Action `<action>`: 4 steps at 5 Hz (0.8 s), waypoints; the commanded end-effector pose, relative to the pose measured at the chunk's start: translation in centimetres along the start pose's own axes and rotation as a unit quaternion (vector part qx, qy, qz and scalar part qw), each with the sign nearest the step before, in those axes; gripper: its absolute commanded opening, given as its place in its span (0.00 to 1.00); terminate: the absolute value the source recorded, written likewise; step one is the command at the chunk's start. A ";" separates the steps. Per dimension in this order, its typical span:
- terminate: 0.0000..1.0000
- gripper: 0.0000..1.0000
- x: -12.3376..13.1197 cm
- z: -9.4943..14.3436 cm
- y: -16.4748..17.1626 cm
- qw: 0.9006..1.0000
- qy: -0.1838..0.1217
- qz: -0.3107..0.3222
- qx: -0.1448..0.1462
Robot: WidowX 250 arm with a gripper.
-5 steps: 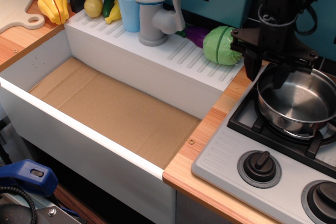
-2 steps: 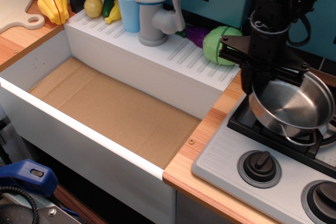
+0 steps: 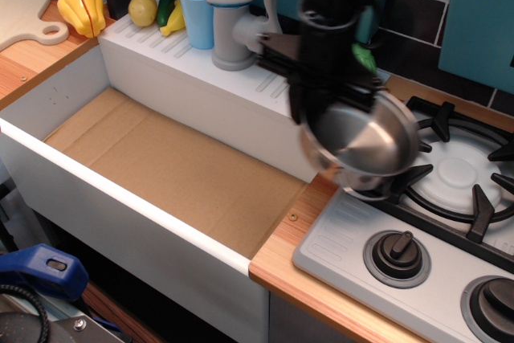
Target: Put pot or pan in sink
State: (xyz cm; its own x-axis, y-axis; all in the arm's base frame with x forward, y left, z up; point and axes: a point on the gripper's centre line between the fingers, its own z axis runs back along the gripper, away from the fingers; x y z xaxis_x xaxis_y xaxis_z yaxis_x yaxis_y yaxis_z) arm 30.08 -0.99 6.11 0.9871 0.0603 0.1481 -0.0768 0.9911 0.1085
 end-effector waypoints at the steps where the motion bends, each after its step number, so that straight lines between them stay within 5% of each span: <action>1: 0.00 0.00 -0.6 1.0 3.4 0.999 -0.035 0.011 0.010; 4: 0.00 0.00 -1.9 -3.1 8.5 0.998 -0.050 0.010 0.040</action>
State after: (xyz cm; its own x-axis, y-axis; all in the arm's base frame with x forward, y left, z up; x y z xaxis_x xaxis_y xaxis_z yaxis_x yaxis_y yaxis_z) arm 27.20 7.78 2.13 0.9722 0.0686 0.2238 -0.1095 0.9783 0.1759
